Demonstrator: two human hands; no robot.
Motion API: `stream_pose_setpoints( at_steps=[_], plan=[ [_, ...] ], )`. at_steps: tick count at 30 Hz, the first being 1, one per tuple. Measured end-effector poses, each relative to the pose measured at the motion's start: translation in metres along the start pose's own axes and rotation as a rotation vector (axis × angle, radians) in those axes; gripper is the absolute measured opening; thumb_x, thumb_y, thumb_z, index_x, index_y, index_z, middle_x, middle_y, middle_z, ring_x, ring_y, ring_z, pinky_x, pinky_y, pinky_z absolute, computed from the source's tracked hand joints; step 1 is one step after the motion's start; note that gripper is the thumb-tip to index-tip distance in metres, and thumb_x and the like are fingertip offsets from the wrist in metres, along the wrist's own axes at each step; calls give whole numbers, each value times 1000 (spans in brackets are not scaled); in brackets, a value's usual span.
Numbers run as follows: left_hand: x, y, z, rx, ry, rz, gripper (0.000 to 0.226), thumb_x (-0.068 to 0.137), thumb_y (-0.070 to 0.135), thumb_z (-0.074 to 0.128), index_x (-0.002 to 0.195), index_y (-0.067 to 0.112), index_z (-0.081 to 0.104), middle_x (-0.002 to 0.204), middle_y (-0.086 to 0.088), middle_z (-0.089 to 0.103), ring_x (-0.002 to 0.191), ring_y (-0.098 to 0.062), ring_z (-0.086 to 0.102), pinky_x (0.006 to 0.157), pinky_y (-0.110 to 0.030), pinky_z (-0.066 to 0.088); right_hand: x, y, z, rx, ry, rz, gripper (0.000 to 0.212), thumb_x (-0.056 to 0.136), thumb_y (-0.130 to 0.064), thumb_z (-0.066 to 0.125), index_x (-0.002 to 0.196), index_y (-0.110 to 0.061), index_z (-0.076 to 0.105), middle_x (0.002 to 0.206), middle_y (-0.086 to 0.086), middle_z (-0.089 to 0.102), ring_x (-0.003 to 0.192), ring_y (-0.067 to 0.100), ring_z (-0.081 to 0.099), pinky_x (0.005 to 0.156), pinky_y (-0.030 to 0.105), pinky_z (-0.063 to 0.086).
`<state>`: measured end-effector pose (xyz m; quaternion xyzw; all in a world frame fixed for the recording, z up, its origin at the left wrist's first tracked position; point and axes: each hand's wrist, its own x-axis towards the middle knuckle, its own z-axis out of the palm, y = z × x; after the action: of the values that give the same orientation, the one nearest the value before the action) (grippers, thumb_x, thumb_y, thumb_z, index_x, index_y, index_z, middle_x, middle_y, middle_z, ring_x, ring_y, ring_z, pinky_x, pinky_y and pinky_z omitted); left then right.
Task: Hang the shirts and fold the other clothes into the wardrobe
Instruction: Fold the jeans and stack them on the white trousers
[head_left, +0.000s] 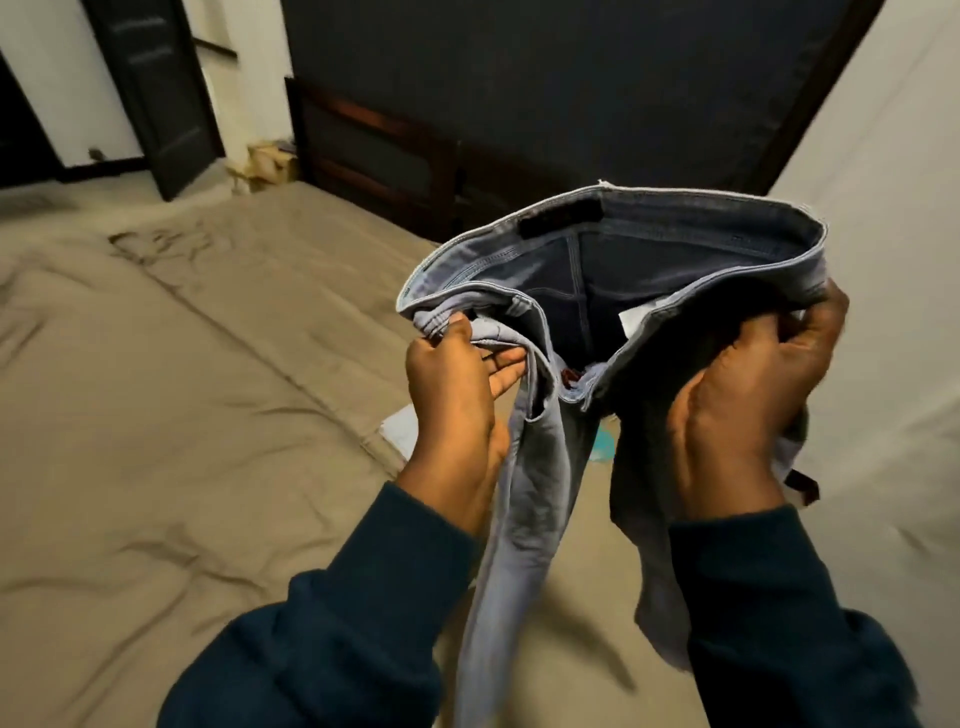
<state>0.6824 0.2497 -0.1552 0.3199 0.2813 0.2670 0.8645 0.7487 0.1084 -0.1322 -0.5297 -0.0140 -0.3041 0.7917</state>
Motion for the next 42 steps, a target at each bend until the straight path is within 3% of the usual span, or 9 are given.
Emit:
stream_pose_setpoints(
  at_steps=[6, 14, 19, 22, 28, 32, 35, 40, 42],
  plan=[
    [46, 23, -64, -170, 191, -1, 21, 105, 13, 45, 114, -3, 55, 63, -3, 59, 64, -25, 68, 68, -37, 63, -38, 63, 106, 73, -131, -67, 32, 82, 4, 42, 105, -15, 54, 106, 9, 63, 98, 15, 60, 98, 38, 50],
    [103, 102, -299, -169, 791, 358, 17, 104, 5, 42, 90, 1, 51, 49, 3, 56, 59, -21, 66, 65, -37, 62, -289, 194, 313, -3, -1048, 164, 30, 83, -10, 49, 110, -15, 59, 102, 16, 63, 93, 21, 57, 91, 43, 49],
    [96, 52, -482, -84, 1311, 195, 26, 90, -8, 41, 69, 4, 50, 67, -12, 53, 65, -23, 62, 54, -28, 56, -484, 293, 243, -162, -1519, 470, 36, 96, -2, 50, 125, -23, 55, 84, 14, 50, 68, 21, 45, 64, 34, 40],
    [113, -15, -538, -82, 1391, 49, 25, 87, -10, 41, 70, 3, 53, 70, -16, 52, 63, -23, 58, 66, -34, 56, -520, 359, 156, -368, -1634, 599, 32, 93, -2, 53, 118, -21, 59, 88, 2, 50, 74, 16, 47, 66, 24, 38],
    [194, -119, -563, -158, 1240, -242, 21, 97, 0, 45, 80, 3, 57, 78, -14, 58, 71, -26, 61, 68, -35, 55, -473, 475, 41, -686, -1551, 568, 17, 95, -12, 59, 87, -27, 55, 85, -6, 59, 79, 9, 56, 73, 20, 45],
    [244, -168, -564, -133, 1128, -380, 24, 102, 25, 55, 84, 10, 59, 83, -10, 60, 71, -22, 60, 66, -32, 51, -420, 540, -11, -1064, -1364, 635, 16, 93, -14, 59, 85, -26, 53, 81, 4, 60, 78, 26, 60, 70, 42, 48],
    [267, -200, -560, -117, 1189, -423, 27, 93, 34, 68, 100, 8, 64, 89, -11, 66, 73, -21, 62, 68, -33, 54, -374, 574, -43, -1280, -1256, 680, 8, 91, -5, 58, 85, -6, 53, 79, 4, 53, 80, 32, 55, 61, 30, 40],
    [278, -235, -526, -107, 1253, -465, 32, 92, 29, 72, 110, 3, 65, 90, -11, 68, 70, -21, 64, 58, -28, 57, -306, 584, -56, -1416, -1087, 693, 28, 95, -9, 57, 119, 4, 48, 94, 7, 54, 90, 29, 55, 67, 24, 36],
    [277, -246, -504, -157, 1155, -517, 38, 96, 28, 66, 127, 5, 62, 110, -23, 69, 89, -36, 69, 75, -37, 60, -288, 587, -53, -1358, -1095, 585, 45, 91, -8, 56, 134, 0, 45, 104, 16, 60, 95, 35, 59, 73, 30, 39]
  ],
)
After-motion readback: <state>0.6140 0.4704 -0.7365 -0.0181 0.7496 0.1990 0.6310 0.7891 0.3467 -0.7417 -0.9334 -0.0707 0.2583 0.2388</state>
